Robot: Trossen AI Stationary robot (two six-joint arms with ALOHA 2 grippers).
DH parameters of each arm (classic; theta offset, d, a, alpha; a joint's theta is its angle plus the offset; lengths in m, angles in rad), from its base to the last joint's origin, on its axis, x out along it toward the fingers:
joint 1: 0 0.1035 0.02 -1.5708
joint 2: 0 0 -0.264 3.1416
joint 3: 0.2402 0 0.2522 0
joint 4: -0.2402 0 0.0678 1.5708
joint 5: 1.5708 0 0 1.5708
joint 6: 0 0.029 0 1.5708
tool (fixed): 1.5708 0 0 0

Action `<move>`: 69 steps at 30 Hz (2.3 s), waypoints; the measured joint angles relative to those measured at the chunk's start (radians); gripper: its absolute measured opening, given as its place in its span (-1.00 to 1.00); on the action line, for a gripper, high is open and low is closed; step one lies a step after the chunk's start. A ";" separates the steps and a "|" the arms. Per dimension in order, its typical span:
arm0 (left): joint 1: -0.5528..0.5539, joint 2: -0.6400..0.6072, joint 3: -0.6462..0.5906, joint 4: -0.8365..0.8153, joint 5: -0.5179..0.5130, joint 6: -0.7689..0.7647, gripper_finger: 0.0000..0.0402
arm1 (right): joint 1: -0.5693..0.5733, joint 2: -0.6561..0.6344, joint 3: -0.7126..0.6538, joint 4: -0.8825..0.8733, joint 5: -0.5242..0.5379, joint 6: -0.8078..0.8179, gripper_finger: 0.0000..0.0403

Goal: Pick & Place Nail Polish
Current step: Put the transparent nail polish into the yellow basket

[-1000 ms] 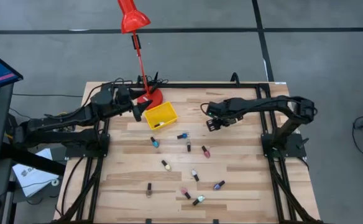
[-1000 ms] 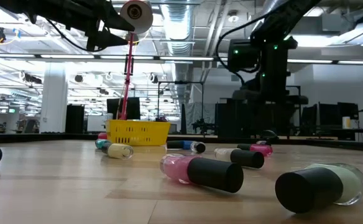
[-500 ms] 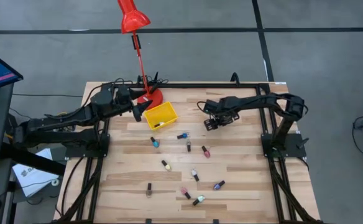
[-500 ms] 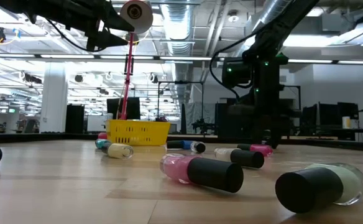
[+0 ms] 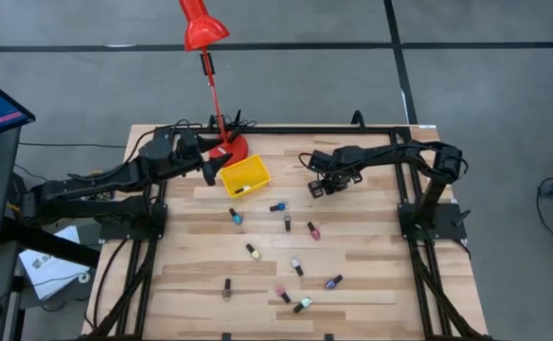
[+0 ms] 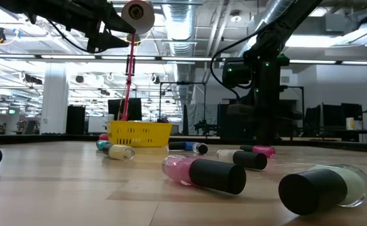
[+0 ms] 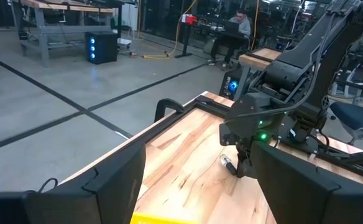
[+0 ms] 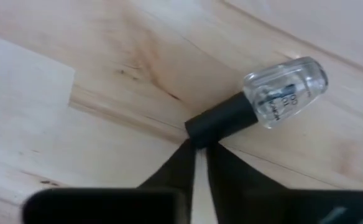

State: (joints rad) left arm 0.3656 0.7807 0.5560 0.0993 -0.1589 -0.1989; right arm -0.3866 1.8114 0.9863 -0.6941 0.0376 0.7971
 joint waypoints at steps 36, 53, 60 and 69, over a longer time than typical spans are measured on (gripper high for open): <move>0.000 0.000 0.000 -0.011 0.000 0.019 0.44 | -0.020 -0.010 0.179 -0.156 -0.089 -1.534 0.17; 0.000 0.000 0.000 -0.013 0.000 0.019 0.44 | -0.046 0.141 0.188 -0.131 -0.035 -1.540 -0.54; 0.000 0.000 0.000 -0.014 0.000 0.019 0.44 | -0.047 0.137 0.186 -0.129 -0.034 -1.516 -0.79; 0.000 0.000 0.000 -0.015 0.000 0.018 0.44 | -0.044 0.085 0.253 -0.104 -0.034 -1.410 -0.79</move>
State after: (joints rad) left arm 0.3660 0.7806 0.5560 0.0839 -0.1594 -0.1806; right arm -0.4303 1.8964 1.2394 -0.7981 0.0033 -0.6132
